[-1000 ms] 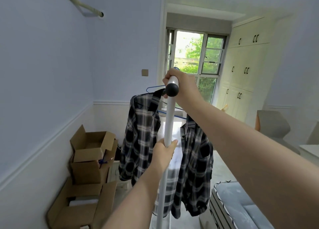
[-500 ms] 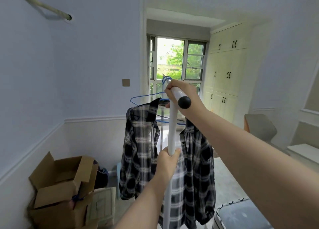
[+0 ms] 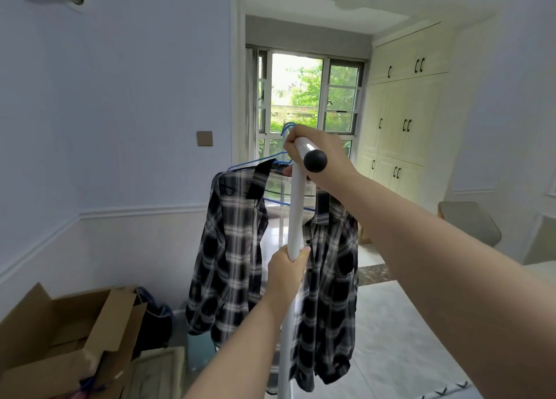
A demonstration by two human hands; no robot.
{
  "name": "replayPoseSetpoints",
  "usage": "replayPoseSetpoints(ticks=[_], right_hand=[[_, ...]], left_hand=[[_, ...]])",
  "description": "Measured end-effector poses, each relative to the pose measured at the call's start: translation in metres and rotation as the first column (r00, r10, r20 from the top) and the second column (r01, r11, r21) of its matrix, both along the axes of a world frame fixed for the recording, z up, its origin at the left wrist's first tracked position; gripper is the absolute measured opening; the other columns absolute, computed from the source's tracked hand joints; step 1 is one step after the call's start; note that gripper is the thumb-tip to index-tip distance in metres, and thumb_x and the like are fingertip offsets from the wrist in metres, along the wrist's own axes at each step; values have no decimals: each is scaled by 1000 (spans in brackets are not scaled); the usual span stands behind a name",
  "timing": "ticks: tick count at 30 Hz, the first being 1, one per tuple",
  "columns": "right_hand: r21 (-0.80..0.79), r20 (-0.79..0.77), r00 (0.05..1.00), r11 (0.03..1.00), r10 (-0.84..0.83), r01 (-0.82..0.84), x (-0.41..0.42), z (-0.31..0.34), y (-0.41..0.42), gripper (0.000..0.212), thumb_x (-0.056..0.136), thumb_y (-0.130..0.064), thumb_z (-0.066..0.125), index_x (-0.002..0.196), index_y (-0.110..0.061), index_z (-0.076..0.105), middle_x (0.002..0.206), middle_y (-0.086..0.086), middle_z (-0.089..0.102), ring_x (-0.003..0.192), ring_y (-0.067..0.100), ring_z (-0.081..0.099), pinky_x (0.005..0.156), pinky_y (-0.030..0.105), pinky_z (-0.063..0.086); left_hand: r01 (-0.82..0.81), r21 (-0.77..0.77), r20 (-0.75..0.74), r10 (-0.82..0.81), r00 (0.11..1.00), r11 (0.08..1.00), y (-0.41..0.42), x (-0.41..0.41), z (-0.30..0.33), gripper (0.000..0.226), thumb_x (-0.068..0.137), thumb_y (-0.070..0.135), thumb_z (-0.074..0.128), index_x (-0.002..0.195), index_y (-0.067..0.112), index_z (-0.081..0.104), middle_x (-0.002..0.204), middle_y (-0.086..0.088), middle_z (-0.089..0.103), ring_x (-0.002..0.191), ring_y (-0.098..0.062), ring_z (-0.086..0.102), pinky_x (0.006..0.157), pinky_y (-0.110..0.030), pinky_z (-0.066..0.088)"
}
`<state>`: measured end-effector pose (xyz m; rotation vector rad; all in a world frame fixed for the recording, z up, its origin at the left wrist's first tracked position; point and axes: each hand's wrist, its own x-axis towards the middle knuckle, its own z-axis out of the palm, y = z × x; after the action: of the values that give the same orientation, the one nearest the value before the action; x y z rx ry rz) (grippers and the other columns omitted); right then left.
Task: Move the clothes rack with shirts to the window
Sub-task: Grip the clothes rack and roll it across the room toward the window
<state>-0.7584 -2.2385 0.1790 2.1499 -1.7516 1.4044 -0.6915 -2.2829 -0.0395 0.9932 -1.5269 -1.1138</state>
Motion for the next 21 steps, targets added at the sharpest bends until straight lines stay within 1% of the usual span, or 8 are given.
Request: replayPoseSetpoints(ticks=[2, 4, 7, 10, 13, 15, 17, 21], right_hand=[[7, 3, 1000, 1000, -1, 1, -16, -1, -28, 13, 95, -4, 55, 99, -10, 67, 105, 20, 71, 95, 43, 71, 83, 55, 61], [8, -1, 1000, 1000, 4, -4, -36, -1, -60, 15, 95, -3, 55, 97, -12, 67, 104, 20, 72, 95, 42, 70, 83, 51, 62], [17, 16, 999, 999, 35, -36, -63, -1, -101, 18, 95, -2, 54, 94, -14, 67, 105, 21, 70, 93, 42, 71, 83, 54, 62], [22, 38, 997, 997, 71, -72, -93, -2, -141, 18, 95, 0, 53, 92, -14, 65, 106, 23, 68, 92, 45, 71, 80, 56, 62], [17, 69, 992, 994, 105, -107, -116, -3, -176, 20, 94, 2, 53, 87, -13, 63, 103, 24, 67, 92, 49, 68, 77, 59, 62], [13, 121, 985, 992, 121, -124, -131, -5, -202, 17, 94, 2, 53, 89, -10, 63, 104, 23, 67, 94, 50, 68, 80, 61, 61], [1, 164, 978, 992, 126, -128, -143, -8, -228, 16, 93, 1, 54, 89, -12, 63, 105, 22, 67, 94, 48, 70, 83, 63, 59], [-10, 178, 975, 991, 132, -132, -164, -10, -282, 11, 92, 1, 57, 91, -7, 64, 105, 21, 68, 98, 48, 70, 86, 63, 58]], left_hand=[[-15, 10, -13, 15, 1000, 1000, -27, -15, 0, 33, 92, 33, 61, 68, 15, 47, 50, 6, 42, 39, -6, 38, 45, -20, 41], [-33, 7, -16, 33, 999, 999, -58, -35, 1, 35, 91, 32, 61, 65, 15, 45, 49, 7, 42, 40, -7, 39, 46, -22, 41], [-55, 3, -8, 55, 998, 998, -97, -61, 2, 36, 90, 32, 61, 63, 15, 45, 47, 9, 41, 41, -9, 39, 45, -24, 41], [-83, 1, -7, 83, 997, 997, -136, -89, 1, 35, 89, 32, 62, 64, 14, 45, 47, 8, 42, 41, -8, 40, 44, -20, 41], [-60, 13, -15, 60, 998, 998, -171, -111, 0, 36, 89, 34, 62, 66, 14, 44, 48, 8, 41, 41, -8, 39, 45, -20, 41], [-48, 12, -20, 48, 999, 999, -194, -127, -1, 35, 89, 35, 61, 67, 15, 43, 49, 6, 40, 43, -12, 37, 47, -25, 40], [-50, 6, -43, 50, 998, 999, -219, -141, 0, 36, 89, 32, 61, 66, 13, 42, 51, 3, 38, 45, -15, 35, 47, -29, 38], [-37, 2, -71, 38, 997, 999, -270, -165, 1, 39, 89, 29, 63, 63, 15, 37, 51, 3, 35, 45, -13, 31, 44, -25, 33]])
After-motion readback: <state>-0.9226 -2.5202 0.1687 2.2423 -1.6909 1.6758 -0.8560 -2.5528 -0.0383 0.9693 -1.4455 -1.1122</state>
